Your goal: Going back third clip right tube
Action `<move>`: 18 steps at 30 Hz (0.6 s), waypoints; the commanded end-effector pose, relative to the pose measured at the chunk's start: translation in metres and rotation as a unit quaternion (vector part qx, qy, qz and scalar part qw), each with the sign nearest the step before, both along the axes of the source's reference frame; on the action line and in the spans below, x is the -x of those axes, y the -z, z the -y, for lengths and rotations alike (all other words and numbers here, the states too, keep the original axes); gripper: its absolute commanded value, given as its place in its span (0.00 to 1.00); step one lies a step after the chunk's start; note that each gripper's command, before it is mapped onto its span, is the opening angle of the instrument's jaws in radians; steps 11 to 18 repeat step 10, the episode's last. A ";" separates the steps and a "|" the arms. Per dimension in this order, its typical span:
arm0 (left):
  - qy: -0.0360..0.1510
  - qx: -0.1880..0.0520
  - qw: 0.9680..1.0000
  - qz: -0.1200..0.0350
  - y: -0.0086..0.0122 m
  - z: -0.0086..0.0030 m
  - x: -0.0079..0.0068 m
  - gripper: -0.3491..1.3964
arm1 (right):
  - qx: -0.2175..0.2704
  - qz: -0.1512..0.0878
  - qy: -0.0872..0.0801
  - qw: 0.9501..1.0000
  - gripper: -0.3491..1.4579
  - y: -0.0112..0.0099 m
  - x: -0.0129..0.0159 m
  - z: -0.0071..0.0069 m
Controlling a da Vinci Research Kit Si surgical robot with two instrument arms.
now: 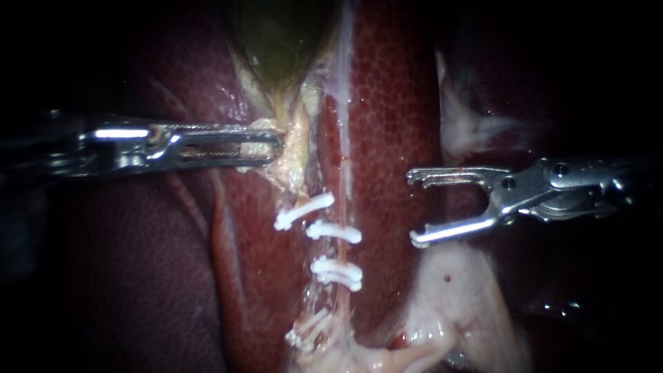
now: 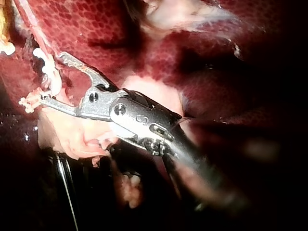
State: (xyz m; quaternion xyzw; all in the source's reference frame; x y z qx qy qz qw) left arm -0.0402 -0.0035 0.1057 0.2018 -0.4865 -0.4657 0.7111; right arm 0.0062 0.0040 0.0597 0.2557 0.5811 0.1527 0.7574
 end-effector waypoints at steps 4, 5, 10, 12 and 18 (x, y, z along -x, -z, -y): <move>0.000 0.000 1.000 0.000 0.0000 0.0001 0.0000 0.00 | 0.000 0.000 0.000 1.000 0.52 0.0001 -0.0001 -0.0001; 0.000 0.000 1.000 0.000 0.0000 0.0001 0.0000 0.00 | 0.000 0.000 0.000 1.000 0.52 0.0001 -0.0001 -0.0001; 0.000 0.000 1.000 0.000 0.0001 0.0001 0.0000 0.00 | 0.000 0.000 0.000 1.000 0.52 0.0002 -0.0002 0.0000; 0.000 0.000 1.000 0.000 0.0001 0.0001 0.0000 0.00 | 0.000 0.000 0.000 1.000 0.52 0.0002 -0.0002 0.0000; 0.000 0.000 1.000 0.000 0.0001 0.0001 0.0000 0.00 | 0.000 0.000 0.000 1.000 0.52 0.0002 -0.0002 0.0000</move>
